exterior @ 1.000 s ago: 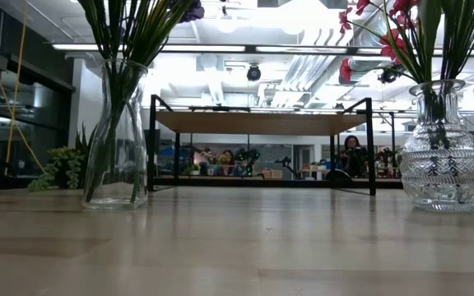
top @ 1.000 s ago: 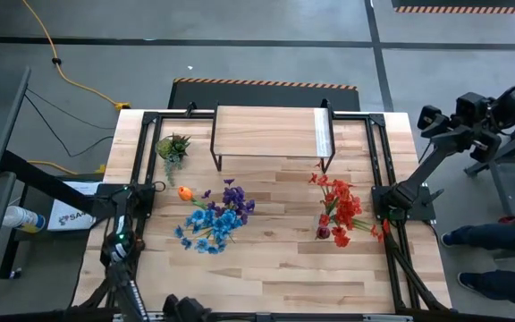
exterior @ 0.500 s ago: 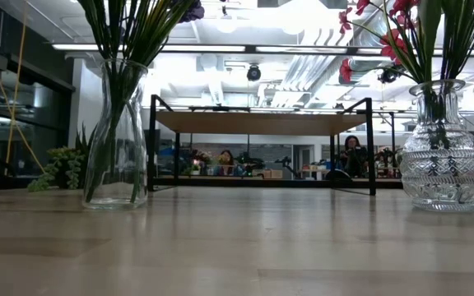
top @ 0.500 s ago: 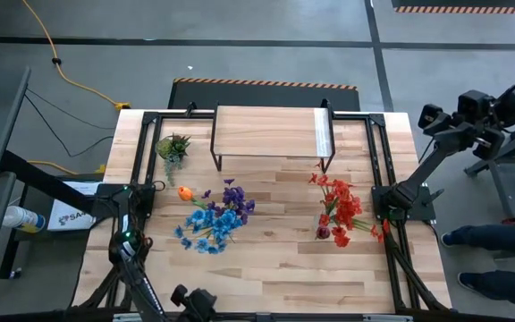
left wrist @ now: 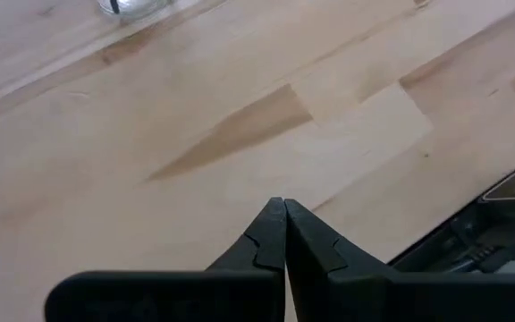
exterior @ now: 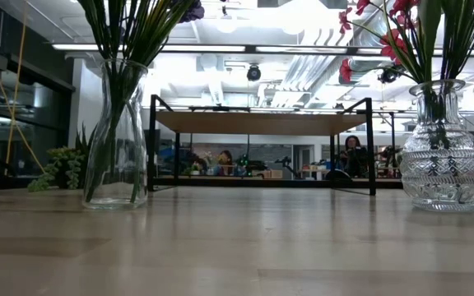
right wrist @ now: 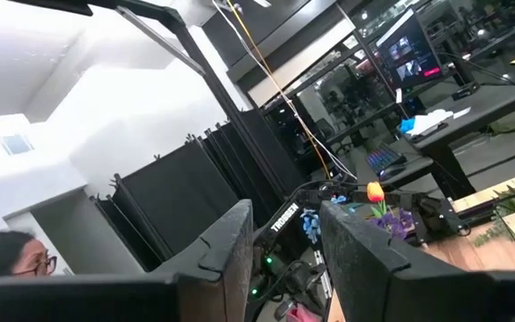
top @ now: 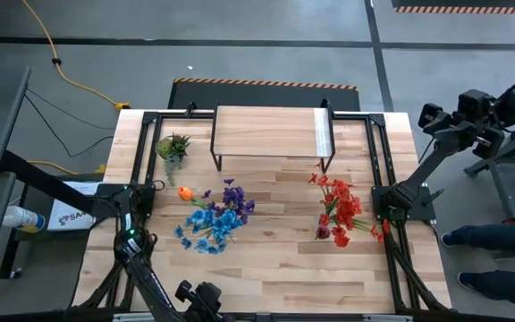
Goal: Pick and place flowers into a vace then onto a shelf
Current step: Put the left flowers transparent vase on the shelf
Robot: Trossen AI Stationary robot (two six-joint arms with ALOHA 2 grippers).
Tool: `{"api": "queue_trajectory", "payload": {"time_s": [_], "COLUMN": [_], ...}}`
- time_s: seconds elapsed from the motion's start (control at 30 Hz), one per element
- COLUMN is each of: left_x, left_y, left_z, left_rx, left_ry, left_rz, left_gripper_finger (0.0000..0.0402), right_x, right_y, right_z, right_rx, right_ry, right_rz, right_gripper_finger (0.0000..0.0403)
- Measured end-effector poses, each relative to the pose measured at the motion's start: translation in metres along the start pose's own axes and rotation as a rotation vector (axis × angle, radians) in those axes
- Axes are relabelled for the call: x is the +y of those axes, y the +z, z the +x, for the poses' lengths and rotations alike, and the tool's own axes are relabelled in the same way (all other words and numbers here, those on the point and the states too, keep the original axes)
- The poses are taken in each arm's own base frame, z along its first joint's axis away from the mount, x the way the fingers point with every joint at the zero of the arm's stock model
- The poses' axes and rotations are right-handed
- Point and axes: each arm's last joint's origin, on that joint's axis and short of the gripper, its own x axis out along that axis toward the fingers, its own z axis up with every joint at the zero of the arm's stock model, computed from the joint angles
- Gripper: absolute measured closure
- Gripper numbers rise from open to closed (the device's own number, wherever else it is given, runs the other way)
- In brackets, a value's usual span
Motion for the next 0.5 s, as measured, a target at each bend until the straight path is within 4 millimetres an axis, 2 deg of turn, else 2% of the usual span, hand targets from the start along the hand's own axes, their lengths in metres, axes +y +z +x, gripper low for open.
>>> {"api": "queue_trajectory", "payload": {"time_s": [0.17,0.33,0.5], "left_x": [0.002,0.008,0.008], "left_y": [-0.002,-0.012,-0.013], "left_z": [0.004,0.013,0.013], "left_rx": [-0.014,-0.023,-0.054], "left_ry": [0.01,0.036,0.009], "left_rz": [-0.053,-0.142,-0.142], "left_gripper_finger": [0.036,0.036,0.0359], "right_x": [0.0,0.001,0.001], "right_y": [0.0,0.0,0.0], "right_z": [0.0,0.0,0.0], "right_rx": [0.008,0.009,0.008], "right_ry": [0.014,0.018,0.018], "right_rz": [0.008,0.023,0.023], "right_gripper_finger": [0.0279,0.0279,0.0279]}}
